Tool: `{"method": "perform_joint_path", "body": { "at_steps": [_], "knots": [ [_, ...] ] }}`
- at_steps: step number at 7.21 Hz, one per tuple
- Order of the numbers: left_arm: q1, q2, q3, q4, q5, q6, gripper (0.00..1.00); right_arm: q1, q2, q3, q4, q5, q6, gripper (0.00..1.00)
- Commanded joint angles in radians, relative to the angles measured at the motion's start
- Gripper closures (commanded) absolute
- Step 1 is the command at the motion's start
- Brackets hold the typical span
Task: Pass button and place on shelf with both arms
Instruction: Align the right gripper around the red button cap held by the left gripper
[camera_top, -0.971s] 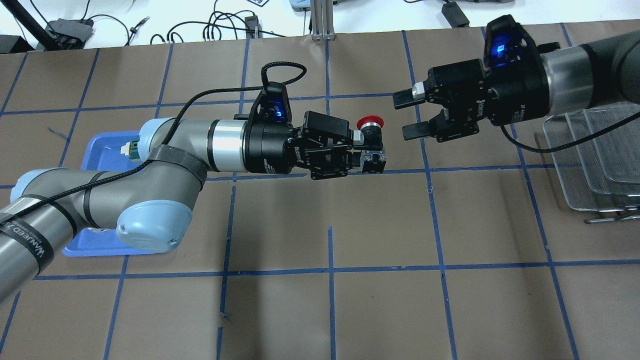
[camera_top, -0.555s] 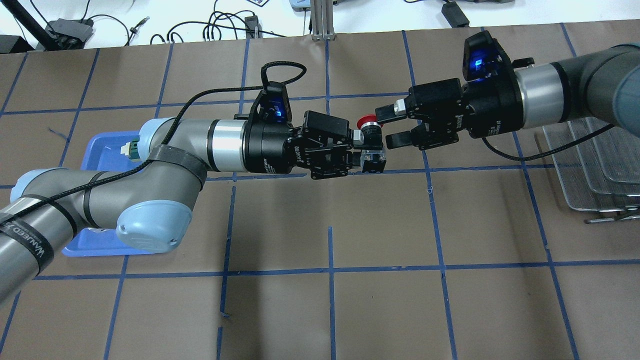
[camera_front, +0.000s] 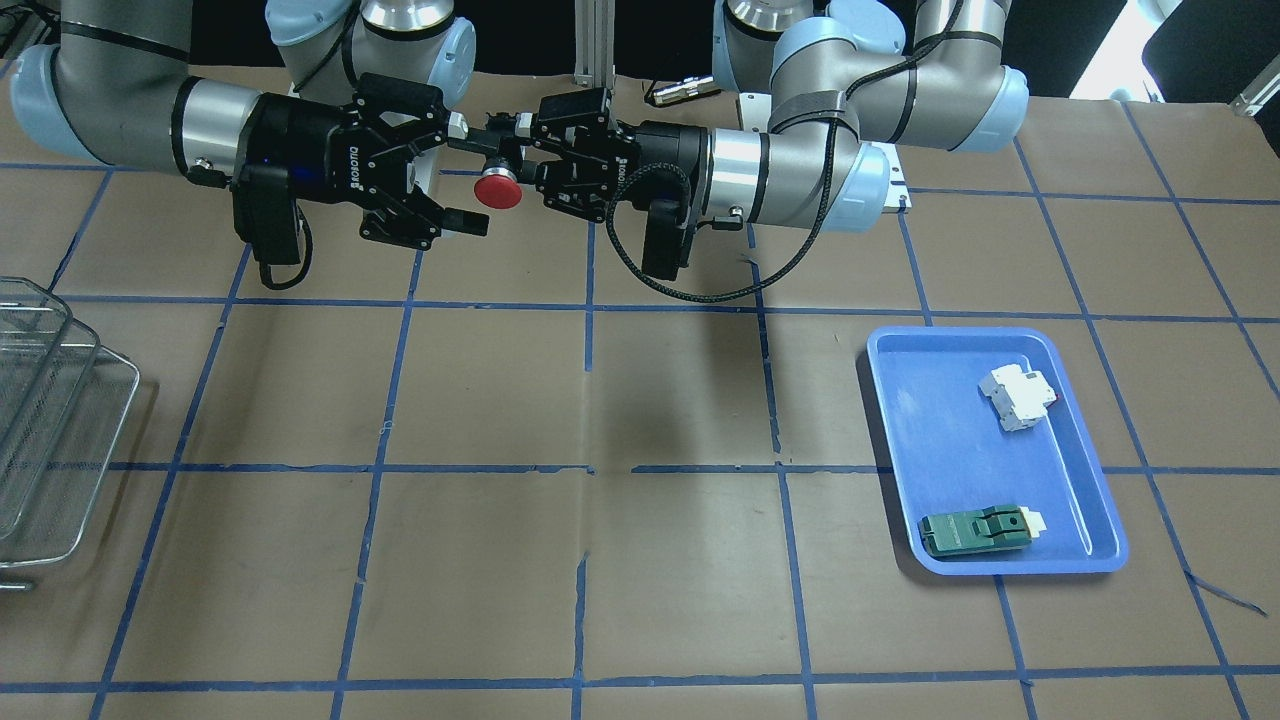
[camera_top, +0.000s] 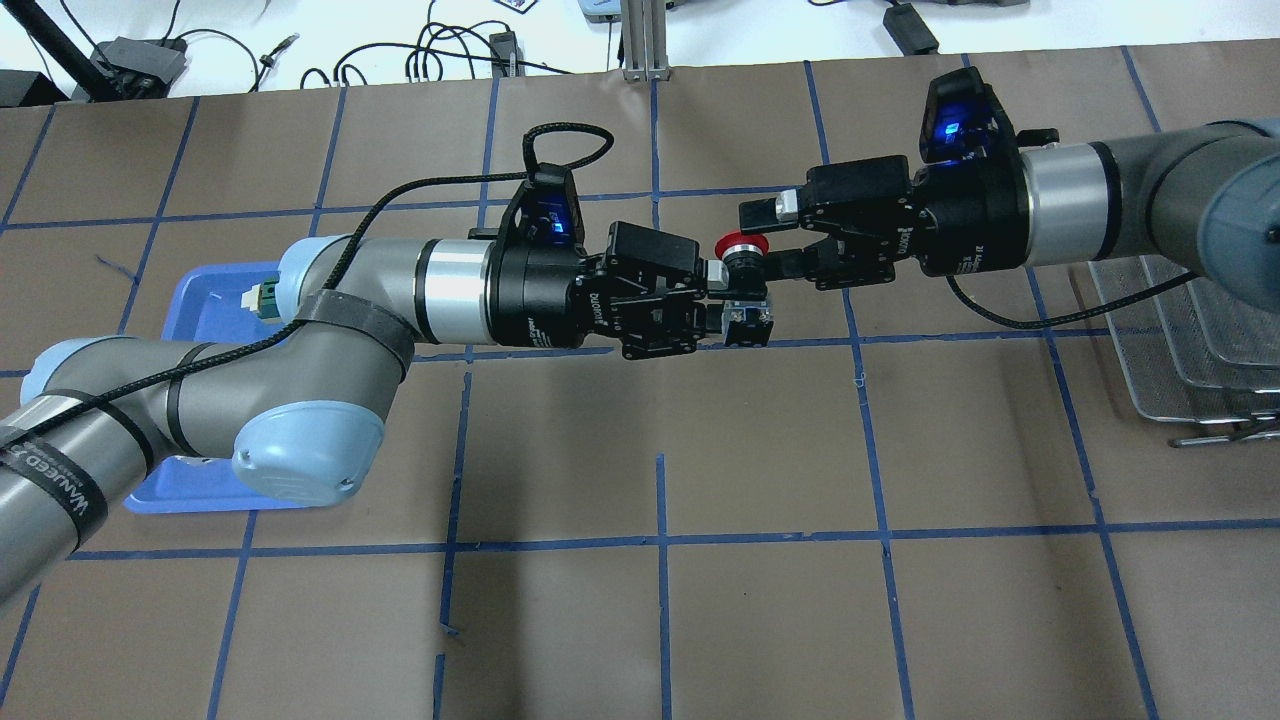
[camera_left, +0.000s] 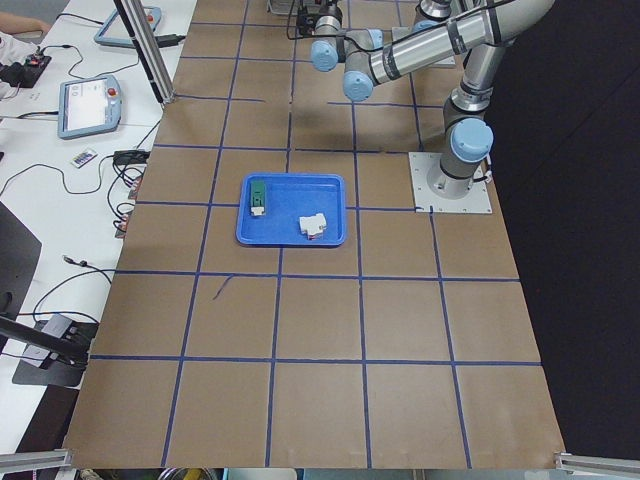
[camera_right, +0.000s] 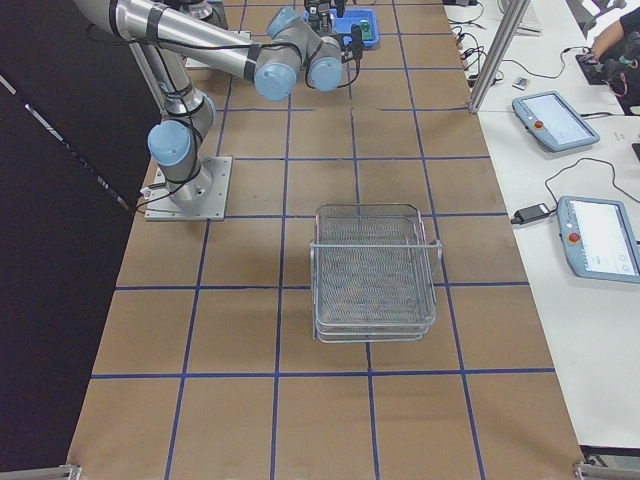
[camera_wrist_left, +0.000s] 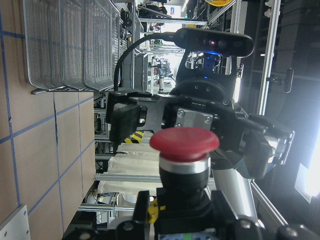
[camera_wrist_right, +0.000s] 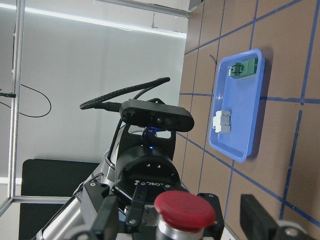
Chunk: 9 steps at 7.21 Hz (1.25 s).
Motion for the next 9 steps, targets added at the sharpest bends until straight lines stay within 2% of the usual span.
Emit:
{"method": "perform_joint_path", "body": {
  "at_steps": [1,3,4,7,8,9],
  "knots": [
    [0.000,0.001,0.000,0.000,0.000,0.000,1.00,0.023,0.001,0.001,-0.003,0.026,-0.002,0.18],
    [-0.006,0.001,0.000,0.000,0.000,0.000,1.00,0.049,0.001,0.001,-0.009,0.027,0.000,0.18],
    [-0.006,0.002,0.000,0.000,0.000,0.000,1.00,0.049,0.003,0.001,-0.010,0.027,-0.005,0.24],
    [-0.006,0.001,0.000,0.000,0.000,0.000,1.00,0.049,0.009,0.000,-0.024,0.026,-0.014,0.29],
    [-0.006,0.001,0.000,0.000,0.000,0.000,1.00,0.044,0.010,-0.002,-0.018,0.017,-0.020,0.27],
    [-0.006,0.001,0.000,0.000,0.000,0.000,1.00,0.041,0.010,0.000,-0.012,0.007,-0.018,0.19]
  ]
}}
